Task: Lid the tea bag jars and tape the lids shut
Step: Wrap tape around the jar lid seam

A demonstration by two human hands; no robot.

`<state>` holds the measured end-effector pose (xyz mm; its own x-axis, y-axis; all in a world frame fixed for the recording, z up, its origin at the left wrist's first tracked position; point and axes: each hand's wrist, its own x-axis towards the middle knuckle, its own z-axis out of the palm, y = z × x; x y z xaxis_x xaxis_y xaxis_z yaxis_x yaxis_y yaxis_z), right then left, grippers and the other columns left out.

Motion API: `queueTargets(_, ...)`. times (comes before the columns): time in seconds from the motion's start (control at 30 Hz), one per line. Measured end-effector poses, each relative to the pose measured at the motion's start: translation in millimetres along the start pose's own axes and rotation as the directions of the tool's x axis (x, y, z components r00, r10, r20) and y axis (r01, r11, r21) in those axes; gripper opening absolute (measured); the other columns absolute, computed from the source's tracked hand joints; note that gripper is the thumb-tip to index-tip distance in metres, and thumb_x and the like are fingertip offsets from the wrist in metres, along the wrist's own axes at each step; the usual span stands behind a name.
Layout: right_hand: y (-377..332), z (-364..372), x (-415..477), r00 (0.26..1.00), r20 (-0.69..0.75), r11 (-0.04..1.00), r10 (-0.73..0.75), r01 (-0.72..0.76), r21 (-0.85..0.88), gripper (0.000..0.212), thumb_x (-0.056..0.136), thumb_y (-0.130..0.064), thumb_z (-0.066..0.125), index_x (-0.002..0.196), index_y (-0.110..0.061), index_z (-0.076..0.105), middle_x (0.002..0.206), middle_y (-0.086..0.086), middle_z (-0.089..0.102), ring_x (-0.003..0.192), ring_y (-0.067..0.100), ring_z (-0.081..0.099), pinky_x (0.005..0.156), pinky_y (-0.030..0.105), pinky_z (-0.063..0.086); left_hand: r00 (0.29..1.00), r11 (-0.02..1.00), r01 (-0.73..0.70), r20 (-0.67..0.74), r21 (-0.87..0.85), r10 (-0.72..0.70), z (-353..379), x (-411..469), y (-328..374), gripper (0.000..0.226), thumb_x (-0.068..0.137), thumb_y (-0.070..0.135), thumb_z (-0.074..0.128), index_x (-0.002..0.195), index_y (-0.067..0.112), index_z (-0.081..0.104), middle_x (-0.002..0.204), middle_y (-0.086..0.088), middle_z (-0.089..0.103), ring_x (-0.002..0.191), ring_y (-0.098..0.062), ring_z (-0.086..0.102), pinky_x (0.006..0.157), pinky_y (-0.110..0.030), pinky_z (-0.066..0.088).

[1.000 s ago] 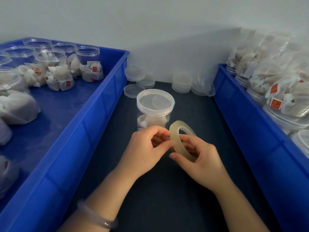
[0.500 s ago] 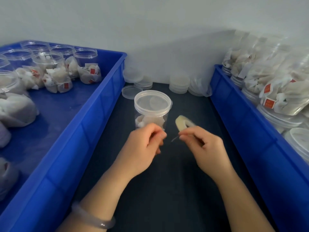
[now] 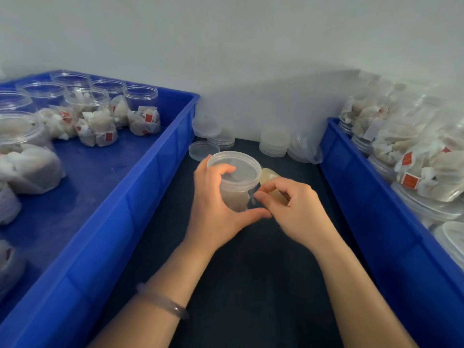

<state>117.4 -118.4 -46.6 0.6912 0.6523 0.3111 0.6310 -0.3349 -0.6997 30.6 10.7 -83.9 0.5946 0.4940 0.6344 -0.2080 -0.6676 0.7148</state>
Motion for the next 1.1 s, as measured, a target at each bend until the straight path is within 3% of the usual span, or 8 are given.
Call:
queueTargets(0.37, 3.8, 8.3, 5.9, 0.996, -0.056, 0.994, 0.064, -0.059, 0.093, 0.012, 0.087, -0.034, 0.066, 0.076, -0.031, 0.067, 0.073, -0.011, 0.066, 0.066, 0.005, 0.055, 0.055, 0.013, 0.04, 1.0, 1.0, 0.026, -0.005, 0.003, -0.026, -3.9, 2.1, -0.7, 0.073, 0.058, 0.05, 0.077, 0.114, 0.012, 0.052, 0.126, -0.008, 0.048, 0.121, -0.015, 0.045, 0.095, -0.008, 0.034)
queueTargets(0.53, -3.0, 8.6, 3.0, 0.993, -0.108, 0.998, 0.053, -0.055, -0.012, 0.014, 0.087, -0.037, 0.064, 0.073, -0.034, 0.063, 0.071, -0.031, 0.058, 0.068, -0.007, 0.052, 0.051, 0.011, 0.036, 1.0, 1.0, 0.016, -0.006, 0.001, -0.016, -7.8, 4.0, -1.6, 0.066, 0.065, 0.054, 0.071, 0.113, 0.011, 0.055, 0.124, -0.008, 0.051, 0.118, -0.014, 0.049, 0.095, -0.013, 0.038)
queueTargets(0.67, -8.6, 7.7, -1.3, 0.993, -0.116, 0.99, 0.035, -0.05, -0.13, 0.015, 0.088, -0.043, 0.061, 0.078, -0.034, 0.058, 0.061, -0.015, 0.055, 0.059, 0.004, 0.05, 0.054, 0.024, 0.036, 0.999, 1.0, -0.022, -0.037, 0.007, 0.022, -8.8, 4.0, -2.6, 0.051, 0.075, 0.041, 0.067, 0.111, 0.007, 0.058, 0.121, -0.011, 0.055, 0.115, -0.015, 0.051, 0.096, -0.021, 0.041)
queueTargets(0.73, -12.1, 5.7, -2.5, 0.994, -0.097, 0.976, 0.043, -0.063, -0.208, 0.015, 0.089, -0.046, 0.059, 0.09, -0.032, 0.055, 0.068, -0.015, 0.053, 0.065, 0.004, 0.052, 0.058, 0.029, 0.04, 0.998, 1.0, -0.018, -0.059, 0.007, 0.018, -7.9, 3.0, -1.6, 0.048, 0.074, 0.039, 0.063, 0.11, 0.007, 0.06, 0.121, -0.012, 0.054, 0.114, -0.013, 0.051, 0.095, -0.021, 0.042)
queueTargets(0.83, -16.6, -4.7, -2.2, 0.985, -0.085, 0.978, 0.148, -0.158, -0.137, 0.04, 0.079, -0.055, 0.067, 0.104, -0.033, 0.045, 0.086, -0.013, 0.059, 0.079, 0.006, 0.057, 0.066, 0.031, 0.049, 0.998, 1.0, -0.02, -0.059, -0.008, 0.02, -10.7, 4.1, -2.2, 0.048, 0.07, 0.039, 0.062, 0.107, 0.008, 0.06, 0.119, -0.011, 0.054, 0.111, -0.009, 0.05, 0.093, -0.016, 0.041)
queueTargets(0.97, -23.2, -13.1, -0.9, 0.99, 0.028, 0.959, 0.138, -0.126, -0.253, 0.043, 0.076, -0.061, 0.065, 0.106, -0.035, 0.047, 0.089, -0.011, 0.061, 0.084, 0.006, 0.057, 0.071, 0.032, 0.051, 0.997, 0.998, -0.04, 0.065, -0.051, 0.043, -18.0, 3.0, -6.5, 0.058, 0.064, 0.049, 0.07, 0.11, 0.018, 0.05, 0.123, -0.008, 0.048, 0.116, -0.006, 0.046, 0.093, -0.009, 0.035)
queueTargets(1.03, -25.6, -12.1, -0.2, 0.993, 0.031, 0.955, 0.116, -0.103, -0.278, 0.044, 0.076, -0.061, 0.064, 0.108, -0.033, 0.049, 0.095, -0.01, 0.061, 0.09, 0.009, 0.057, 0.076, 0.035, 0.051, 1.0, 0.998, -0.004, 0.028, -0.064, 0.006, -18.0, 1.8, -5.6, 0.065, 0.056, 0.053, 0.077, 0.107, 0.025, 0.047, 0.123, -0.005, 0.048, 0.117, -0.005, 0.047, 0.093, -0.009, 0.036)
queueTargets(1.1, -29.2, -11.8, 1.6, 0.997, 0.043, 0.958, 0.07, -0.055, -0.28, 0.042, 0.076, -0.059, 0.064, 0.106, -0.033, 0.053, 0.1, -0.011, 0.058, 0.092, 0.005, 0.054, 0.077, 0.029, 0.048, 0.999, 0.994, 0.046, -0.015, -0.097, -0.047, -19.2, 1.8, -3.4, 0.061, 0.055, 0.052, 0.079, 0.102, 0.031, 0.048, 0.121, -0.004, 0.052, 0.115, -0.005, 0.05, 0.091, -0.011, 0.039)
